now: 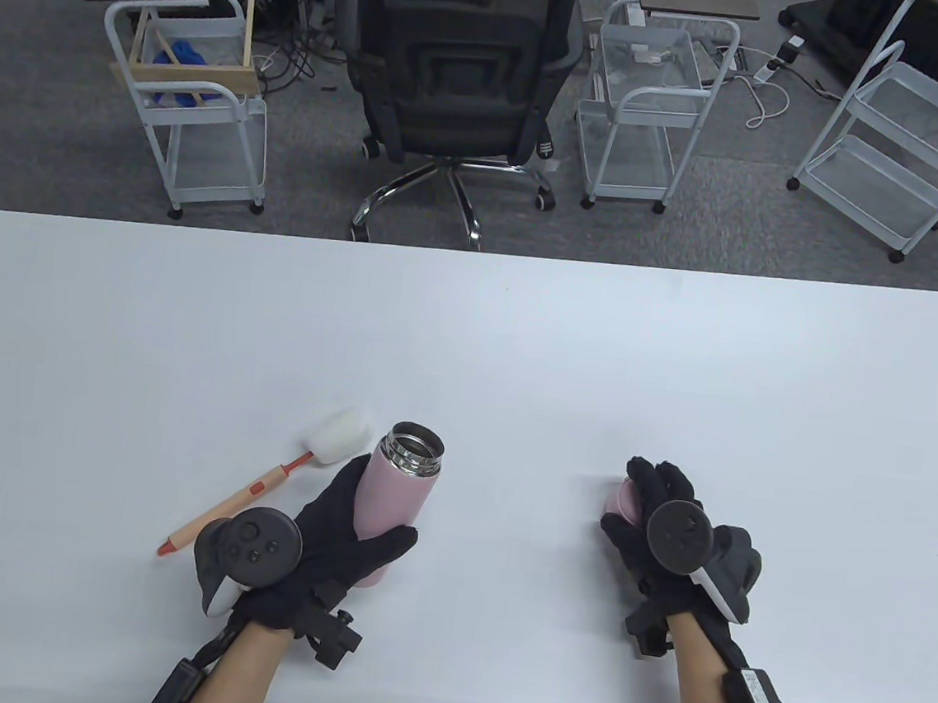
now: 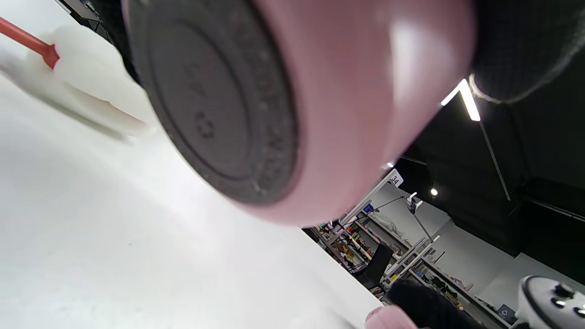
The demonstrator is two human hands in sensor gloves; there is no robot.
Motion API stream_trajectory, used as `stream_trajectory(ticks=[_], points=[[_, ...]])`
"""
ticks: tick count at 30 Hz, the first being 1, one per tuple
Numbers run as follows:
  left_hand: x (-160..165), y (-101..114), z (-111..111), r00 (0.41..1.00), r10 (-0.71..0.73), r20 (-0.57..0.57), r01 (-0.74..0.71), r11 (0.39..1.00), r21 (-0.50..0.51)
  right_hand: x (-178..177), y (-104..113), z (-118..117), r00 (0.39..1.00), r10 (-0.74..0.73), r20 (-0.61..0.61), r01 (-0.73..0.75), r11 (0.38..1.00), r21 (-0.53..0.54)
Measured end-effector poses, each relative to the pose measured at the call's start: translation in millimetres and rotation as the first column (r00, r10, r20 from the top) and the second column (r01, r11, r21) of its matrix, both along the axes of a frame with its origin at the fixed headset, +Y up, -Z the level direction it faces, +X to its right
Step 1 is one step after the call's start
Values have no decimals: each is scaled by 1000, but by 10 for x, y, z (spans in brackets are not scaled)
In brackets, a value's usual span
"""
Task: Insert cup brush into the thermos (Clean the thermos with cup brush)
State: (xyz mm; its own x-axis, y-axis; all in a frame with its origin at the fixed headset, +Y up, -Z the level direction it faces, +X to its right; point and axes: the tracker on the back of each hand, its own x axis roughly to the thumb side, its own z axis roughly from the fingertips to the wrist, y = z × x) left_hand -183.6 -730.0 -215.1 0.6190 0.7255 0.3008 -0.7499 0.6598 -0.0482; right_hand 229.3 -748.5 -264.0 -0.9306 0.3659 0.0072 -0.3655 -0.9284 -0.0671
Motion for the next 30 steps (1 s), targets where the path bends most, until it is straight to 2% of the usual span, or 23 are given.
stream_trajectory(ticks=[3,6,11,19,23,30], points=[[13,2,5,999,-36,2,36,999,1,57,104,40,988,-157,-1,157,987,26],[42,7,7,997,-73,13,73,997,8,121,177,87,951,-310,2,309,949,64],[118,8,14,987,-153,45,153,988,9,155,247,147,894,-448,-17,448,890,85],[295,-25,41,952,-272,141,276,961,-8,34,338,226,815,-571,-98,578,811,83],[375,-31,63,926,-330,184,335,942,1,-83,382,287,804,-576,-151,591,801,91],[502,-47,103,893,-376,249,387,922,6,-368,408,393,743,-610,-276,642,766,35]])
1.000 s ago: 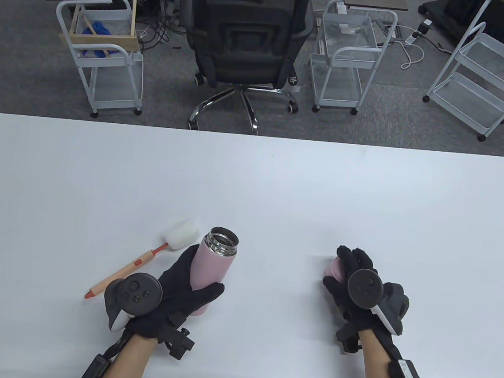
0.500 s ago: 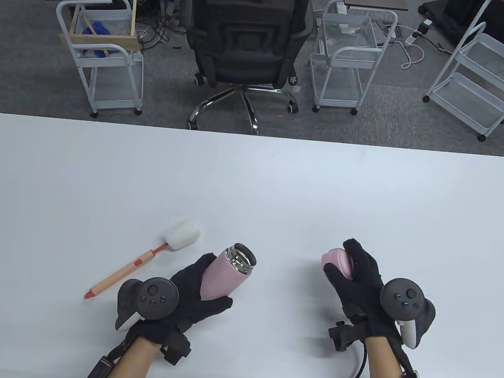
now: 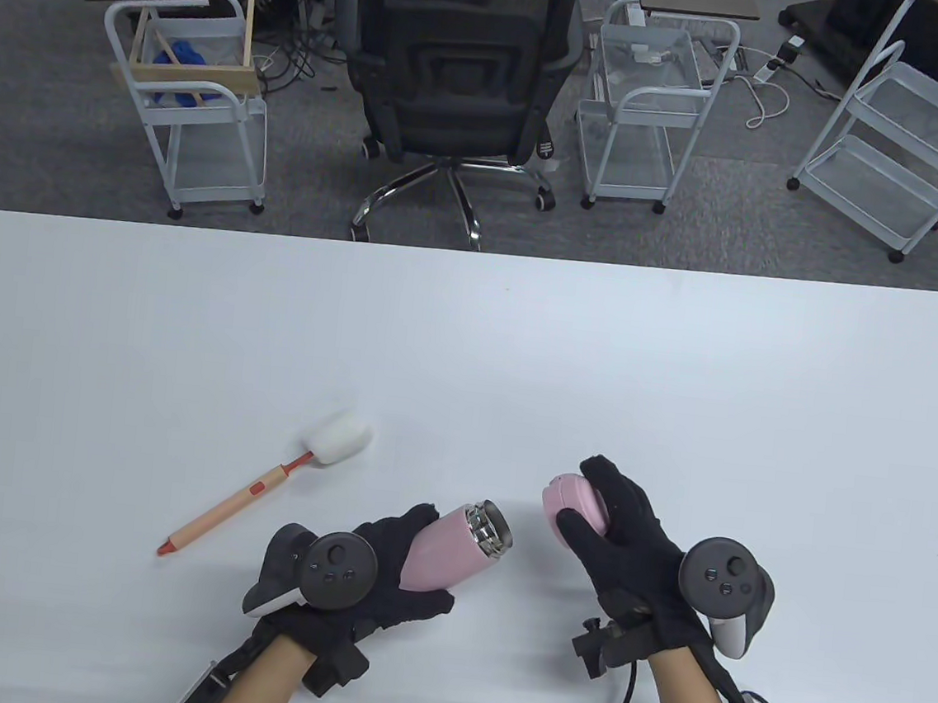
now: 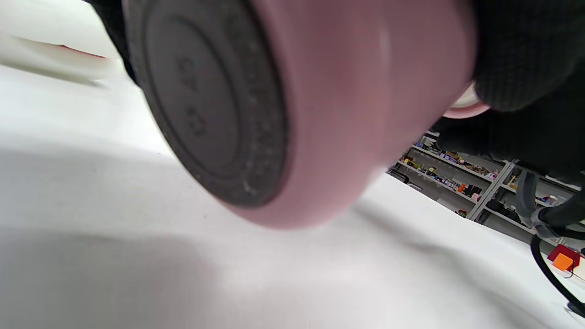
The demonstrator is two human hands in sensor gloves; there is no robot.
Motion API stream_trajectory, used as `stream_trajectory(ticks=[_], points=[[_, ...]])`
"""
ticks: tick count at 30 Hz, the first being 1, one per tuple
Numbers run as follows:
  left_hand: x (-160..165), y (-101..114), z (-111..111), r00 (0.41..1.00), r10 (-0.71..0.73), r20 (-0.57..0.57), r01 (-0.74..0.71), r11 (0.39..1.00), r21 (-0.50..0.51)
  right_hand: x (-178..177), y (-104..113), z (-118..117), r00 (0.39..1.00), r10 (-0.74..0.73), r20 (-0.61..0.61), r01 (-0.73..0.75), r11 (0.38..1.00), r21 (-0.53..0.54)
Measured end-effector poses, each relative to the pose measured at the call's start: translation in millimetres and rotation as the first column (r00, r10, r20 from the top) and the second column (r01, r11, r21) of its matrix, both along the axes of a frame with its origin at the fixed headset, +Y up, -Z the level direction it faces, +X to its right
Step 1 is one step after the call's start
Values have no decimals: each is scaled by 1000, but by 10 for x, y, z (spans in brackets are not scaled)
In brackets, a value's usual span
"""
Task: Insert cup brush into the thermos (Clean the thermos with cup brush)
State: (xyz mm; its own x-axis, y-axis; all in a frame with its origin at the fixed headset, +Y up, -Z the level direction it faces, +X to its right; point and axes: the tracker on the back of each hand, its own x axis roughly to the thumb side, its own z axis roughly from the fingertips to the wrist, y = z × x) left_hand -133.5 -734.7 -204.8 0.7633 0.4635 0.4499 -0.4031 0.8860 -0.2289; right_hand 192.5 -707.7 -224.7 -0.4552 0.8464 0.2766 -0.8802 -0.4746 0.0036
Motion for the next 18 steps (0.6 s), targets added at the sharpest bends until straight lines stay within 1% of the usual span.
stream_trajectory(ticks=[3,12,18], points=[[23,-3,9,1000,-5,12,5,1000,-5,-116,-2,43,998,13,-55,-11,1000,29],[59,-10,21,999,-8,34,8,1000,-9,-279,-41,83,988,0,-155,4,1000,30],[65,-13,23,999,-11,45,11,1000,-11,-275,-79,53,979,-33,-199,31,999,-12]])
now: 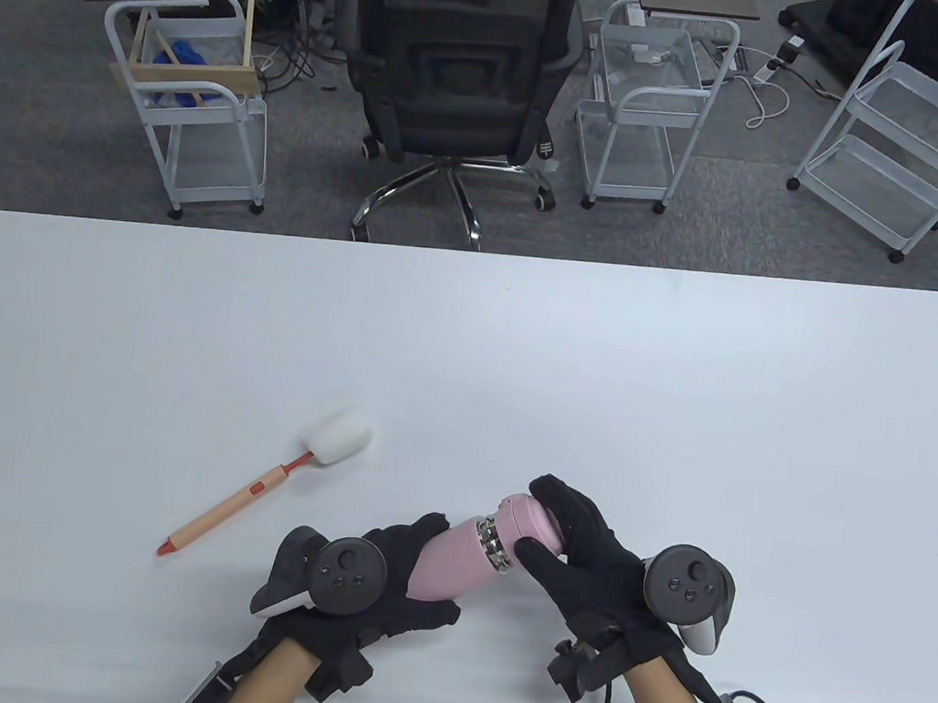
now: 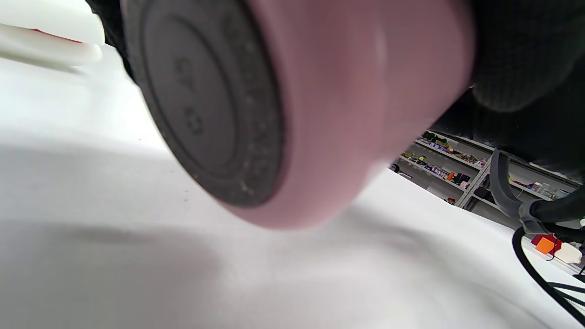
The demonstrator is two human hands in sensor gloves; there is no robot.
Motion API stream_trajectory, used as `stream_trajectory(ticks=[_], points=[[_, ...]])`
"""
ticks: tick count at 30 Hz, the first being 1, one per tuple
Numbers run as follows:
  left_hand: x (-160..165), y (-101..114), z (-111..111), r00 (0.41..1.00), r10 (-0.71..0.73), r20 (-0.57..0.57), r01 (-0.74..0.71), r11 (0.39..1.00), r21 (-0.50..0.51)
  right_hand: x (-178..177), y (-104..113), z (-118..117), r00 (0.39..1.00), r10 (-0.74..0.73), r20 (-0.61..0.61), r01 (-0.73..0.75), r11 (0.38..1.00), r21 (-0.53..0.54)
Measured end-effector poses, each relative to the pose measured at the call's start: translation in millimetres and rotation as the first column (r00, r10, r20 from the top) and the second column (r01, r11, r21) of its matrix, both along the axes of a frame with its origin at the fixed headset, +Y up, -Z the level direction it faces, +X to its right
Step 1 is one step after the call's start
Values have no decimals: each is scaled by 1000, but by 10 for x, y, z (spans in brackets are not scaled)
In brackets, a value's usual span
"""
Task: Insert cup brush into the thermos (Clean the thermos with cup brush)
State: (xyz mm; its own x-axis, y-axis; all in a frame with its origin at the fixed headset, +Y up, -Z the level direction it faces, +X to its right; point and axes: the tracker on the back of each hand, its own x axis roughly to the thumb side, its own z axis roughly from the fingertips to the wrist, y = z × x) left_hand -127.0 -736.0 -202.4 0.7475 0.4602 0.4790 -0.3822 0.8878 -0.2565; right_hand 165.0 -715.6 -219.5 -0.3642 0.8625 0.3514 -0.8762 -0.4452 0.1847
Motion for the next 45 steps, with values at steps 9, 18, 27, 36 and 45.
stream_trajectory(ticks=[9,18,27,36,45], points=[[35,37,29,1000,17,0,-17,1000,6,-77,-29,10,1000,10,-17,-11,1000,-24],[123,51,65,995,-96,-40,99,990,99,-160,-86,76,964,131,230,-115,990,-81],[70,37,25,1000,12,-4,-12,999,33,-75,-16,28,985,132,115,-125,990,-61],[-45,-7,-47,991,82,101,-77,996,-47,163,-15,-182,924,-143,-354,58,969,-239],[-73,16,-34,993,34,115,-31,999,-31,72,-55,-166,926,-25,-376,-56,977,-204]])
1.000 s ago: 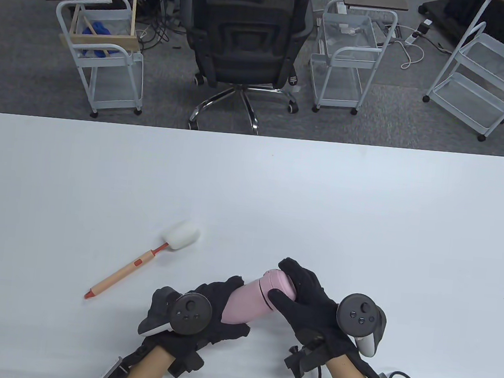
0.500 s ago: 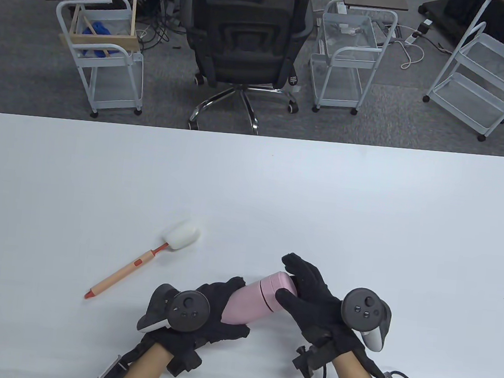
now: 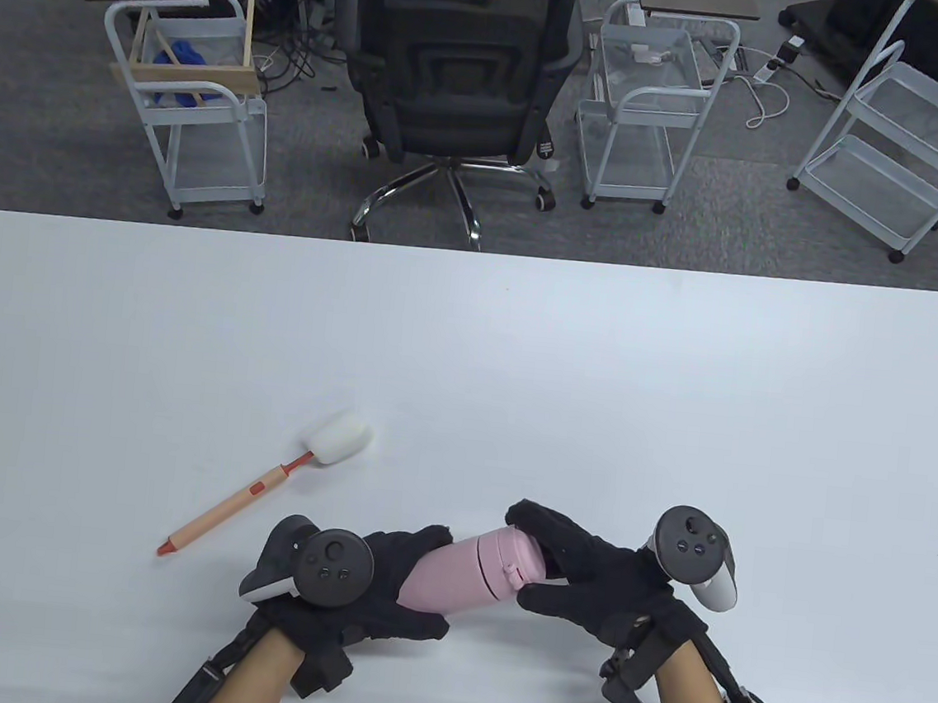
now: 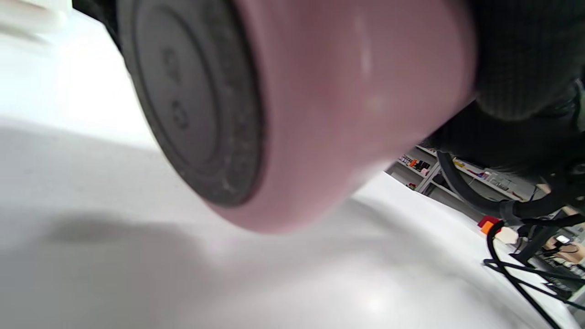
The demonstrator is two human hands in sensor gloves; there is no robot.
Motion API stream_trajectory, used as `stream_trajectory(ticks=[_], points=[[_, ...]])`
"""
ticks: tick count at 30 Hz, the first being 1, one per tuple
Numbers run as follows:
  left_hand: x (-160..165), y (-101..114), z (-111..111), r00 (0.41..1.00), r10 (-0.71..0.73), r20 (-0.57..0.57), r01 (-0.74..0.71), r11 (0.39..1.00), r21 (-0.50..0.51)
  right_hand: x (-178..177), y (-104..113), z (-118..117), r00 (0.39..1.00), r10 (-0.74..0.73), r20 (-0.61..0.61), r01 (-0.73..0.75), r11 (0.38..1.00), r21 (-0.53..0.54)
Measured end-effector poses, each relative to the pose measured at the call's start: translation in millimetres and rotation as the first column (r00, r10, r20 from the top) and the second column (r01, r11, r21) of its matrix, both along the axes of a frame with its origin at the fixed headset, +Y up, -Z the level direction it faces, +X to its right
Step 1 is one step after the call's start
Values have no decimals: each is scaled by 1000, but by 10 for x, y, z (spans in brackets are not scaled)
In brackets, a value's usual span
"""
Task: Insert cup brush into the thermos (Clean the thermos with cup brush)
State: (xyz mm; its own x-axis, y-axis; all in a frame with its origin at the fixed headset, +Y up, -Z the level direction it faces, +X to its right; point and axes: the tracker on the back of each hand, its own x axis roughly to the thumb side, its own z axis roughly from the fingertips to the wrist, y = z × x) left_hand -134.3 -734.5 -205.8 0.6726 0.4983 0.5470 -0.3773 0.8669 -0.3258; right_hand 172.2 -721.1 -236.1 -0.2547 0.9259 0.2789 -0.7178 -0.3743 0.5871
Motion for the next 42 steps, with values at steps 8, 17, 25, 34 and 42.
stream_trajectory(ticks=[8,17,25,34,42], points=[[63,33,42,995,-75,-64,79,995,67,-46,14,65,949,142,280,-176,979,99],[183,104,132,974,-188,-127,213,952,219,-105,-17,146,827,221,516,-313,945,98],[87,89,58,995,7,-96,-2,998,61,-60,-7,74,955,22,297,-63,989,131],[-27,61,-8,995,93,22,-91,993,-74,-27,56,42,992,-126,6,126,991,44],[23,47,23,1000,13,-15,-14,999,-30,-104,57,125,972,-35,232,-2,988,157]])
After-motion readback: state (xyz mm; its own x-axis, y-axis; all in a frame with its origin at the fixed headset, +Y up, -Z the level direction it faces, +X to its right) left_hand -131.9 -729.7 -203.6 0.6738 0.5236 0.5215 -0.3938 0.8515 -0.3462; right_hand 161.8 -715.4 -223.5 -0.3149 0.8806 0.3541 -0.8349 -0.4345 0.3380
